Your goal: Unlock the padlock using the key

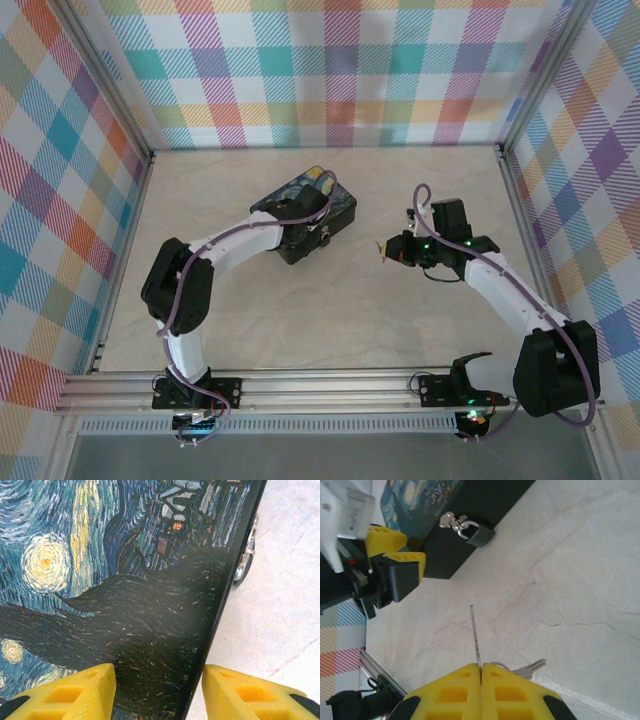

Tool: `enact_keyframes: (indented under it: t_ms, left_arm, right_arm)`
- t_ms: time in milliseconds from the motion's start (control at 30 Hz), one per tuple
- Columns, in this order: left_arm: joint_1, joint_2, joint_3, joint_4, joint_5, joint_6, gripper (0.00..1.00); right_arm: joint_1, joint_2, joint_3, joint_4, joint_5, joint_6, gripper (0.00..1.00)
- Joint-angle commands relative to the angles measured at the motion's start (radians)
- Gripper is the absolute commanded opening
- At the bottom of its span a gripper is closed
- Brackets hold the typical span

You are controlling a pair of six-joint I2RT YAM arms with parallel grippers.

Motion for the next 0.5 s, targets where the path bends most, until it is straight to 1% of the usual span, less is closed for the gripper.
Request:
enact_keyframes:
  t_ms: [0, 200, 267, 367, 400, 467]
  left_arm:
    - [-0.01, -0.014, -0.118, -0.168, 0.007, -0.109, 0.49]
    - [0.004, -0.076, -0.192, -0.242, -0.058, -0.174, 0.49]
    - [0.021, -0.09, -0.202, -0.27, -0.058, -0.194, 0.48]
    - [0.03, -0.136, -0.223, -0.298, -0.039, -0.232, 0.49]
    - [0.03, -0.161, -0.227, -0.3, -0.022, -0.259, 0.53]
    - [0.027, -0.205, -0.205, -0.304, 0.026, -0.322, 0.56]
  right_arm:
    - [0.032, 0.022, 0.026, 0.024, -0.001, -0.017, 0.0]
    - [0.077, 0.08, 0.061, 0.039, 0.0, -0.015, 0.0]
    - [0.084, 0.091, 0.068, 0.044, -0.001, -0.016, 0.0]
    - [0.09, 0.101, 0.079, 0.046, -0.002, -0.017, 0.0]
    - [0.091, 0.104, 0.084, 0.045, -0.004, -0.02, 0.0]
    - [0.091, 0.109, 0.092, 0.043, -0.004, -0.024, 0.0]
